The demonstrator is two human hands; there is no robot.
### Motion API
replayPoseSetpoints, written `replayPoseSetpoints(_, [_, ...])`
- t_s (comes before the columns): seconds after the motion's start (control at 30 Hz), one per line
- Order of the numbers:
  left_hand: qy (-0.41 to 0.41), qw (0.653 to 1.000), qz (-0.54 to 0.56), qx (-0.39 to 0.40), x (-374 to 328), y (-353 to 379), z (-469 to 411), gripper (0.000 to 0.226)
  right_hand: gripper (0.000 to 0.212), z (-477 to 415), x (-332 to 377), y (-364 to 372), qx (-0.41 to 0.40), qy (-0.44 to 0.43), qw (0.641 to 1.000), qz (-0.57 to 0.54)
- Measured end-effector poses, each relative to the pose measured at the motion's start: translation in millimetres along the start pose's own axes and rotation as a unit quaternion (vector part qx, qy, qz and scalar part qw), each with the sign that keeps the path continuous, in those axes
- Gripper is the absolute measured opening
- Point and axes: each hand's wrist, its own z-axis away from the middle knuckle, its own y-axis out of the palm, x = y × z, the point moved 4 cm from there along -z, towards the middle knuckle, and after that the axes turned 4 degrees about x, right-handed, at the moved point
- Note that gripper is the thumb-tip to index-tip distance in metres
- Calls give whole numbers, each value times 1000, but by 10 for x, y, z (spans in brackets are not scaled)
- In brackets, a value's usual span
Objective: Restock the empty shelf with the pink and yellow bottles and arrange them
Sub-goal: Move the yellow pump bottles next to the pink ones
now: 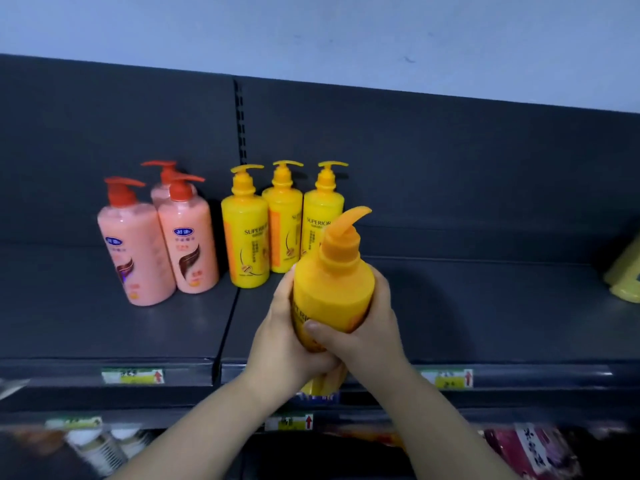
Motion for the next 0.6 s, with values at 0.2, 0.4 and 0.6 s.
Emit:
replayPoseSetpoints(0.2, [-32,999,1,8,252,37,-559,115,98,-642,-273,33,23,12,1000,-11])
replayPoseSetpoints(0.4, [-34,999,-12,-10,532,124,-1042,108,104,-1252,-556,78,78,29,996,4])
replayPoseSetpoints(0.6, [-15,997,-56,-43,723,130,-1278,106,103,-1594,-786,183,122,22,992,16])
